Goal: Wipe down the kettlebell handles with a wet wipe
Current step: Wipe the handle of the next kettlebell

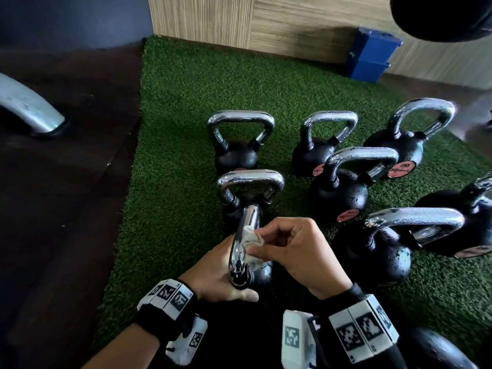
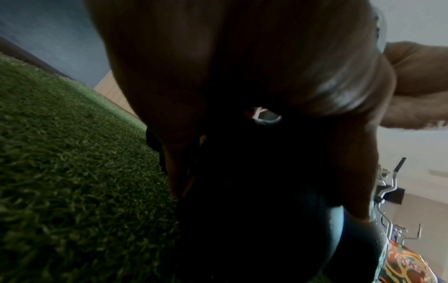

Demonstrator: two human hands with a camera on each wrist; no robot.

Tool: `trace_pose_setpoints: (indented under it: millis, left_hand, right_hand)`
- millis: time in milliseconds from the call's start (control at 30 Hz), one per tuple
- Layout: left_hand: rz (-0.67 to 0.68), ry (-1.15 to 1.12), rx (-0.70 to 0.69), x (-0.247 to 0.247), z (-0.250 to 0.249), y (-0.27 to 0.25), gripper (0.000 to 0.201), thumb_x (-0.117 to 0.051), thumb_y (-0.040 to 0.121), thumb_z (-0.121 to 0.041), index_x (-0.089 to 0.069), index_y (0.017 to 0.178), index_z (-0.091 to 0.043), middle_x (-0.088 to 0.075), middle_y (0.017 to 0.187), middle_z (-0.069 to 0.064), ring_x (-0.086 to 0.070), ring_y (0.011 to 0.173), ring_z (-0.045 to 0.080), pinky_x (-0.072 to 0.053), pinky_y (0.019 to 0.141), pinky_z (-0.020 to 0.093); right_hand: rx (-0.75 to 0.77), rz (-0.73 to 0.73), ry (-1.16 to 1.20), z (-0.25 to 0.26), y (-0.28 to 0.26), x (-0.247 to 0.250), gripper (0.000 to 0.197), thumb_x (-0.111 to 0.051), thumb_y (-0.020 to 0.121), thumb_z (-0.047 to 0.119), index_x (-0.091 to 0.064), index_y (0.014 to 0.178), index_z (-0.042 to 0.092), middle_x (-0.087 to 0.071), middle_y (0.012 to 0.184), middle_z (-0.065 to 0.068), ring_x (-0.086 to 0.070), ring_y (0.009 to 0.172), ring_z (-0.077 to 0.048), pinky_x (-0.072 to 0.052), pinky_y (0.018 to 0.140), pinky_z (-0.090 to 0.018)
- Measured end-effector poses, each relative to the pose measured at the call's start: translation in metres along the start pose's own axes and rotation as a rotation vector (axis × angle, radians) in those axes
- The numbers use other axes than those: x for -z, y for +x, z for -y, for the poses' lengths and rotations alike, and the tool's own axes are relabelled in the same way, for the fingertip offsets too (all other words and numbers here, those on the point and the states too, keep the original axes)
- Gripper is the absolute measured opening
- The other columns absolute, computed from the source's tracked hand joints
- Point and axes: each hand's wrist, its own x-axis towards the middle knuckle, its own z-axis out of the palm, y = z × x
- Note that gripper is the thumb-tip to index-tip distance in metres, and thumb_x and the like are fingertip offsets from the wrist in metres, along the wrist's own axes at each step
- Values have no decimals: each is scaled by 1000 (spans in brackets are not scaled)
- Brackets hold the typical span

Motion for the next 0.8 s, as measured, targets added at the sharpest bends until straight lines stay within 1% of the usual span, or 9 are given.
trace_pose_setpoints:
  millis: [67, 167, 233, 333, 433, 500, 600, 700, 800]
  left_hand:
    - [-2, -1, 35, 1, 1, -2, 88, -95, 62, -44, -46, 135, -42, -54, 134, -18, -53, 127, -1, -45, 112, 40]
    - [7, -53, 89, 2, 1, -5, 63, -95, 59, -44, -51, 104, -35, -60, 99, -10, -63, 94, 8, -55, 93, 42]
    - [9, -82, 84, 1, 1, -6, 54, -94, 59, -44, -53, 92, -31, -60, 89, -9, -62, 84, 6, -52, 81, 33]
    - [1, -89, 77, 0, 6, -5, 46, -96, 62, -34, -54, 81, -30, -60, 82, -12, -61, 78, -2, -45, 77, 19]
    - [-17, -96, 78, 0, 11, -4, 50, -95, 64, -27, -52, 88, -36, -63, 79, -22, -61, 75, -4, -47, 75, 20]
    - [-21, -86, 54, 0, 9, -2, 43, -89, 68, -23, -56, 86, -43, -63, 79, -23, -61, 74, -3, -49, 73, 24]
    - [20, -71, 36, 3, 2, -3, 35, -88, 70, -30, -61, 85, -46, -65, 82, -25, -63, 76, -6, -48, 74, 18]
    - [62, -62, 25, 7, -3, -5, 57, -93, 67, -36, -60, 113, -33, -66, 112, -16, -65, 109, 4, -53, 95, 32]
    - [90, 119, -67, 10, -7, -3, 87, -92, 66, -45, -51, 141, -29, -48, 144, -11, -44, 137, 4, -35, 117, 29]
  right_hand:
    - [-43, 23, 13, -2, -4, -2, 24, -93, 63, 7, -76, 80, 8, -76, 80, -17, -74, 78, -39, -61, 78, -54]
    - [-102, 125, -21, -8, -10, -5, 27, -95, 59, 8, -72, 73, 6, -76, 76, -12, -72, 69, -21, -61, 69, -37]
    - [-109, 141, -46, -13, -10, -4, 29, -96, 57, 10, -72, 73, 5, -77, 76, -11, -72, 69, -18, -60, 68, -32]
    - [-108, 143, -88, -19, -7, -3, 34, -98, 51, 19, -73, 72, 8, -77, 76, -10, -73, 69, -19, -61, 68, -34]
    - [-146, 165, -201, -24, -5, -6, 34, -99, 47, 21, -74, 68, 12, -77, 74, -7, -72, 69, -20, -60, 72, -47]
    - [-152, 160, -296, -27, -4, -8, 31, -99, 48, 20, -74, 65, 15, -76, 70, -1, -68, 64, -10, -58, 67, -41]
    - [-100, 164, -351, -26, -4, -4, 24, -97, 55, 23, -79, 71, 26, -76, 71, 7, -66, 63, 0, -53, 62, -23]
    - [-36, 252, -362, -21, -5, 1, 23, -89, 72, 17, -81, 83, 36, -75, 87, 5, -72, 80, -11, -58, 73, -28]
    - [-46, 265, -442, -22, -7, 0, 32, -83, 80, 13, -71, 70, 41, -70, 92, -2, -71, 83, -22, -58, 76, -41]
